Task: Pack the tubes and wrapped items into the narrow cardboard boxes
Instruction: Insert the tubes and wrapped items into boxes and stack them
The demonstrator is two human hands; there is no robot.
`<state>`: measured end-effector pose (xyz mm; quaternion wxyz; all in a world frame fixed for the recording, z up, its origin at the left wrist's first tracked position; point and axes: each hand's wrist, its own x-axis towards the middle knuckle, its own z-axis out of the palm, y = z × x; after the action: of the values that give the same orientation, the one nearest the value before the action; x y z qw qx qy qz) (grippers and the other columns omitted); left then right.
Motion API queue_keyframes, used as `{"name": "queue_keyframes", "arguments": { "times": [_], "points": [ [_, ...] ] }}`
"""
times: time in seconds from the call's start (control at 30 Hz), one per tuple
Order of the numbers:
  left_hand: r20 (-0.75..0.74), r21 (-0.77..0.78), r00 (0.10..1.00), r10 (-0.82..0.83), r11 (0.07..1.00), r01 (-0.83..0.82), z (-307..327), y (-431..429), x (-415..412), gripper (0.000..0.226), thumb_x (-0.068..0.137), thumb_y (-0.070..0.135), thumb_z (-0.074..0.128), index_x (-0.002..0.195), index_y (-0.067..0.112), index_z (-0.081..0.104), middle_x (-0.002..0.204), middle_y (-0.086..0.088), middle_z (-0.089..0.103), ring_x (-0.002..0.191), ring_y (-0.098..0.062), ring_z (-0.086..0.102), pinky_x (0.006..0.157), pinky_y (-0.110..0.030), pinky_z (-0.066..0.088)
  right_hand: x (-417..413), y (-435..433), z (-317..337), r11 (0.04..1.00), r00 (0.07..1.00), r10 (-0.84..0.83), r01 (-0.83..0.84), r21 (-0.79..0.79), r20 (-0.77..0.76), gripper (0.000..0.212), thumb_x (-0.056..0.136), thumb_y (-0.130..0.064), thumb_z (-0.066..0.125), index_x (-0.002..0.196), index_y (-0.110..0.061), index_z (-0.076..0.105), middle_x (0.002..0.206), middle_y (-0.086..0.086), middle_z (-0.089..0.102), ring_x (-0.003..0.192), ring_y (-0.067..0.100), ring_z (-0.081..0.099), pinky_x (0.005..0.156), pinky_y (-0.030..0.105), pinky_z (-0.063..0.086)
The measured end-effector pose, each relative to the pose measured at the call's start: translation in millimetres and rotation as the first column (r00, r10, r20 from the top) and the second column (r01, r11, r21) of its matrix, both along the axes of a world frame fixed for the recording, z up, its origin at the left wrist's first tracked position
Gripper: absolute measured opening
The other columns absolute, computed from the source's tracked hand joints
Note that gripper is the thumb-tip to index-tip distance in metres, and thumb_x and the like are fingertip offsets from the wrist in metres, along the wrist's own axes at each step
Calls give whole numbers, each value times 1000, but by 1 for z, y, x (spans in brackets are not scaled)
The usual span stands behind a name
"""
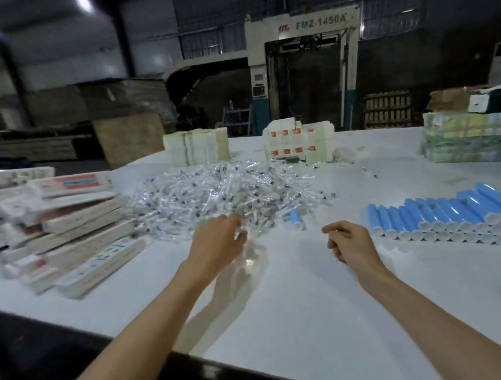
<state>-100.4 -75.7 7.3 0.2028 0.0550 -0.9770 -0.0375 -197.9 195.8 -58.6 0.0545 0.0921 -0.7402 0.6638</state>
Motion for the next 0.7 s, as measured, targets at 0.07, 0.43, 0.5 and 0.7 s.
{"name": "queue_keyframes", "arguments": {
  "times": [0.07,0.43,0.5,0.7],
  "points": [
    [46,-103,972,228,969,-223,1,-45,14,50,109,43,54,149,13,50,150,-15,55,139,-37,52,113,-49,45,-2,-2,-2,1000,1000,12,-12,-3,-18,31,97,1,52,92,-18,76,63,-1,63,55,13,50,51,24,39],
    [143,-68,790,596,802,-593,-23,-173,89,62,109,49,47,148,1,48,156,-23,47,145,-43,45,117,-53,38,0,-5,0,998,997,57,-57,1,-47,29,97,0,53,90,-16,76,63,0,64,58,18,52,54,28,41],
    [107,-27,830,548,836,-548,-22,-172,89,53,108,42,54,140,1,51,148,-24,54,137,-44,52,111,-54,43,1,-5,0,998,997,58,-58,3,-43,29,97,0,53,88,-16,76,63,0,64,57,18,51,53,28,41],
    [66,-16,910,409,913,-409,-4,-159,87,49,102,47,69,123,5,57,129,-21,58,102,-40,65,80,-49,55,5,-7,2,998,998,51,-50,34,-46,30,98,-2,53,88,-19,75,66,0,65,56,17,52,54,26,41]
  ]
}}
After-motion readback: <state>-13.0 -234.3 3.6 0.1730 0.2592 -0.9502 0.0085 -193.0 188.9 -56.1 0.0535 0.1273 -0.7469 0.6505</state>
